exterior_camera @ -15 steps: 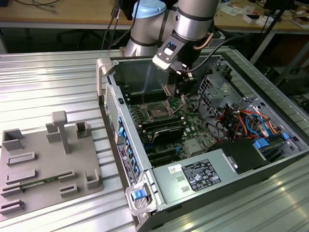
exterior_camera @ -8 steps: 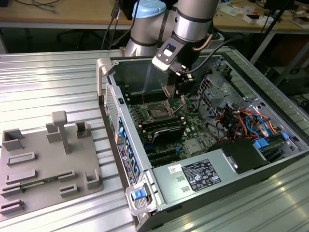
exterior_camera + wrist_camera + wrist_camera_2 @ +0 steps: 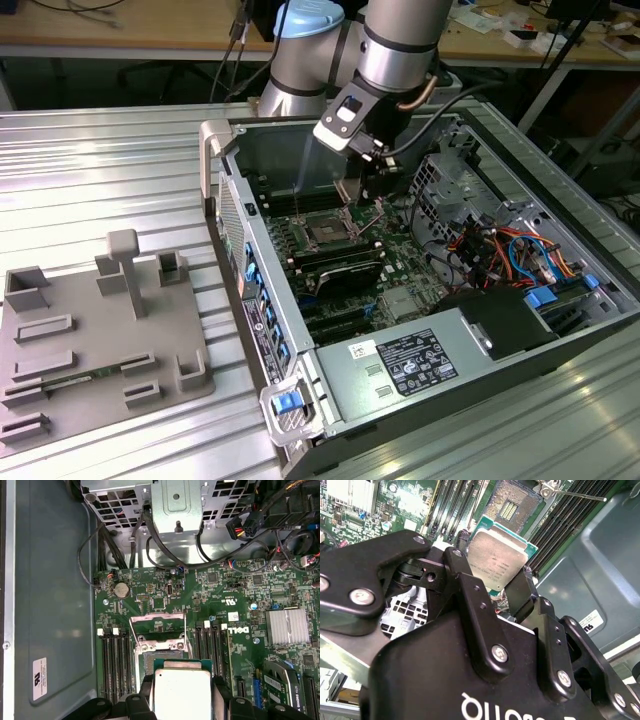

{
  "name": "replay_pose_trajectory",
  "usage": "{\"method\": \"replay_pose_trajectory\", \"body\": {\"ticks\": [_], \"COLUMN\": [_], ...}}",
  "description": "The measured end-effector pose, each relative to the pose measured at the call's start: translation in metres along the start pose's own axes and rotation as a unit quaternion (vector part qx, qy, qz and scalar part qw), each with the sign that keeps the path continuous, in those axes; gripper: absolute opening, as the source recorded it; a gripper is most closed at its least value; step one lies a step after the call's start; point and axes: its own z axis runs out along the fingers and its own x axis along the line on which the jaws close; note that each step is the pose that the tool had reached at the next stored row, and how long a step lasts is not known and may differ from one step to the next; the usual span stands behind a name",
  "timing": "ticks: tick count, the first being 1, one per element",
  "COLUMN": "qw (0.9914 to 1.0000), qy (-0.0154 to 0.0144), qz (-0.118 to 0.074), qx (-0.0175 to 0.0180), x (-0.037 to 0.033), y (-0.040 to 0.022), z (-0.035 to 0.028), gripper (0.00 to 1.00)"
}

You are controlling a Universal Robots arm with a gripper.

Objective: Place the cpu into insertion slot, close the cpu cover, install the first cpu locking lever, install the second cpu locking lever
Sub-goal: 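Place the cpu into insertion slot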

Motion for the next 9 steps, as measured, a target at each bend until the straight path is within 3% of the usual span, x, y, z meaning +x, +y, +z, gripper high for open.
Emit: {"method": "replay_pose_trajectory", "body": {"ticks": [9], "qw": [1.00000], "qy": [0.0000], "qz": [0.000], "qx": [0.0002], "x": [-0.0001], "y": [-0.0002], "z": [0.0022], "gripper": [0.55]}}
